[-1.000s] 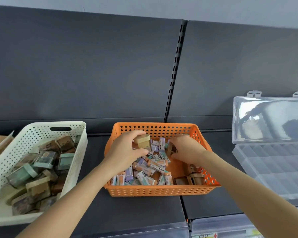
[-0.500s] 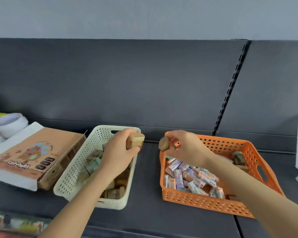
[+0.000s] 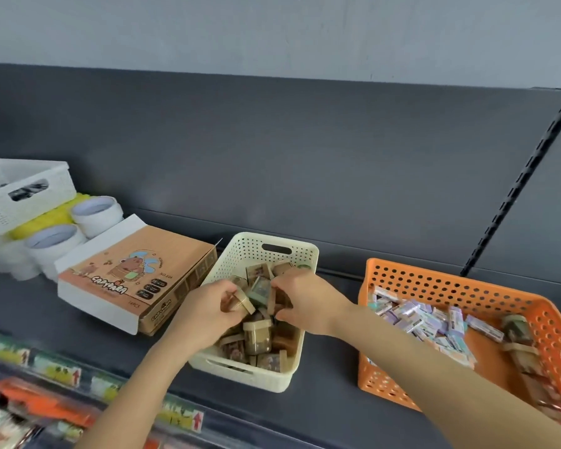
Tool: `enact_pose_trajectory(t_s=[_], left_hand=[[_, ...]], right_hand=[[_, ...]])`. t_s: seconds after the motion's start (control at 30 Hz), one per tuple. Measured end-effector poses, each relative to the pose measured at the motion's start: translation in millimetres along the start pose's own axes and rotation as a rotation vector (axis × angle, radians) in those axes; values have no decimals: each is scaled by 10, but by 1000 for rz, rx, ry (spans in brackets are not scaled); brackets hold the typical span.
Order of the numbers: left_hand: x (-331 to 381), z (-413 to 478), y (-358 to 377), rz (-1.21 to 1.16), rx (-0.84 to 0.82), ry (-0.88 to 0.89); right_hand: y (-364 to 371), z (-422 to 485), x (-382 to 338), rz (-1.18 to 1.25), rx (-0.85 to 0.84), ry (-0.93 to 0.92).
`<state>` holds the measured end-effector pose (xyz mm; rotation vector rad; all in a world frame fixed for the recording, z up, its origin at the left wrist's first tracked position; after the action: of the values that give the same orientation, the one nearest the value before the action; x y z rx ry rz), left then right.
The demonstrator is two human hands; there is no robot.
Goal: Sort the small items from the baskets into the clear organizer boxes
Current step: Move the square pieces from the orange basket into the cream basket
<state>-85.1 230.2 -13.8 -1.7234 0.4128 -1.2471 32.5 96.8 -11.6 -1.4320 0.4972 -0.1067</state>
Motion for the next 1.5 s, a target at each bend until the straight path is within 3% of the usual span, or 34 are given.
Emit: enact_pose_trajectory(t_s=[0.13,0.33,0.5,0.8,1.13,1.5], left_hand=[[54,-14,3,-44,47,26],[528,-56,78,-137,62,216],[982,-67,366,-153,-50,343],[1930,-70,1083,-43,-304,609],[2784,209,1977,146,-478,735],[3288,493,2699,375,-358,961]], right_hand=[[-46,-56,-25,19,-28,0],[-373,-504,183,88,116,101],[-510,-1166,619,40,162,313],[-581,-2298,1349,-26,84,594],[-628,-2812,1627,71,169,687],[-769,-2997,1747,151,385,631]])
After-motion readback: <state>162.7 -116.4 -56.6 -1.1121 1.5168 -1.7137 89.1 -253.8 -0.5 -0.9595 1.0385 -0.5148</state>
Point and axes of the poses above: each hand's wrist, its own z-axis towards the middle knuckle, its own y-axis out of the palm, x = y × z, the point moved 3 cm from there along z, towards the middle knuckle, and after that the axes turned 3 degrees about -y, right-handed, at the moved point
